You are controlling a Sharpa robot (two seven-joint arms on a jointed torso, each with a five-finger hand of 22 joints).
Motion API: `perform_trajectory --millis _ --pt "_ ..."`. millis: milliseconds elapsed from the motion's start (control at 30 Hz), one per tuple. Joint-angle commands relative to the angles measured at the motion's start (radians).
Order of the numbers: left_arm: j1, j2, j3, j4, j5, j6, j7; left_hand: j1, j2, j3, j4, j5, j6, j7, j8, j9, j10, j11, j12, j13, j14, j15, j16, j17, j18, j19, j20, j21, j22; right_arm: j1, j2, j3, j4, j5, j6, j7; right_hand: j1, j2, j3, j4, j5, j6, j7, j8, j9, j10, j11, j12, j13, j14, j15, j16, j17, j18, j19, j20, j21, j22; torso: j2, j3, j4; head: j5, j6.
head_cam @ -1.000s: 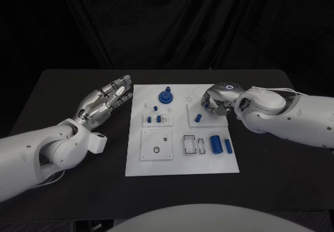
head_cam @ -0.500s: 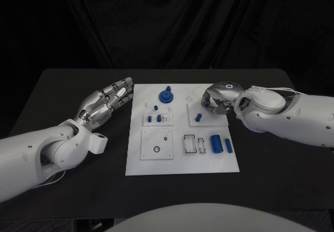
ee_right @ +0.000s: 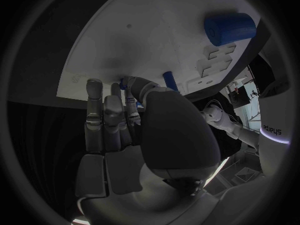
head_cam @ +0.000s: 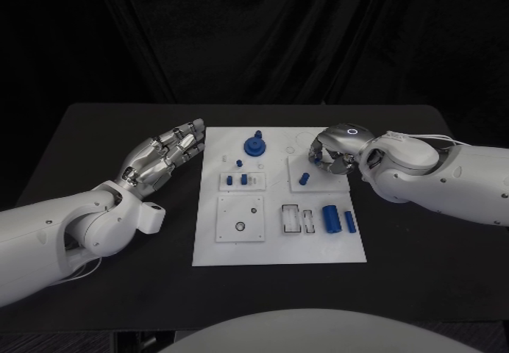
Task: Assemble the parts on the task board
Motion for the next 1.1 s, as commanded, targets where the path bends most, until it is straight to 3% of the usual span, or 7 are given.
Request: perform_trajectory --millis 33,367,1100 --pt "-0.003 0.001 0.001 0.0 -0.001 0.018 0.122 0.01 0.003 0.002 -0.004 0.006 0.007 0.005 0.004 0.001 0.002 0.007 0.006 0.002 0.01 0.001 0.004 0.001 0.014 0.004 0.002 0.006 0.001 -0.001 -0.006 0.002 0.01 -0.001 -0.041 0.0 0.008 0.002 -0.004 -0.005 -0.002 0.007 0.0 0.007 0.004 0.043 -0.034 -0.002 -0.001 0.004 0.0 -0.006 -0.003 -0.004 -0.001 -0.008 0.003 0.045 0.0 -0.0005 -0.0002 0.002 -0.002" --pt "-0.005 0.002 0.001 -0.003 -0.001 0.019 0.118 0.011 0.003 0.003 -0.005 0.007 0.01 0.008 0.005 0.001 0.002 0.008 0.007 0.002 0.012 0.002 0.006 0.002 0.014 0.005 0.002 0.006 0.001 0.01 -0.024 0.002 0.034 -0.001 -0.037 -0.009 0.005 0.006 -0.009 -0.003 -0.018 0.003 0.001 0.007 0.014 0.049 -0.034 -0.008 -0.006 -0.003 0.0 -0.021 -0.017 -0.002 -0.009 -0.007 -0.005 0.041 0.001 -0.0021 0.0012 0.004 -0.003" --pt "-0.014 0.009 0.001 -0.013 -0.001 0.023 0.106 0.02 0.0 0.01 -0.012 0.008 0.016 0.036 0.005 0.002 0.0 -0.001 0.01 0.002 0.01 0.005 0.012 0.001 0.009 0.009 0.002 0.007 0.0 0.072 -0.072 0.002 0.117 0.016 -0.015 -0.021 0.002 0.007 -0.016 0.003 -0.041 -0.005 -0.001 -0.001 0.027 0.074 -0.038 -0.018 -0.017 -0.021 0.0 -0.062 -0.056 -0.003 -0.021 -0.006 -0.008 0.04 0.001 -0.0038 0.0004 0.008 -0.007"
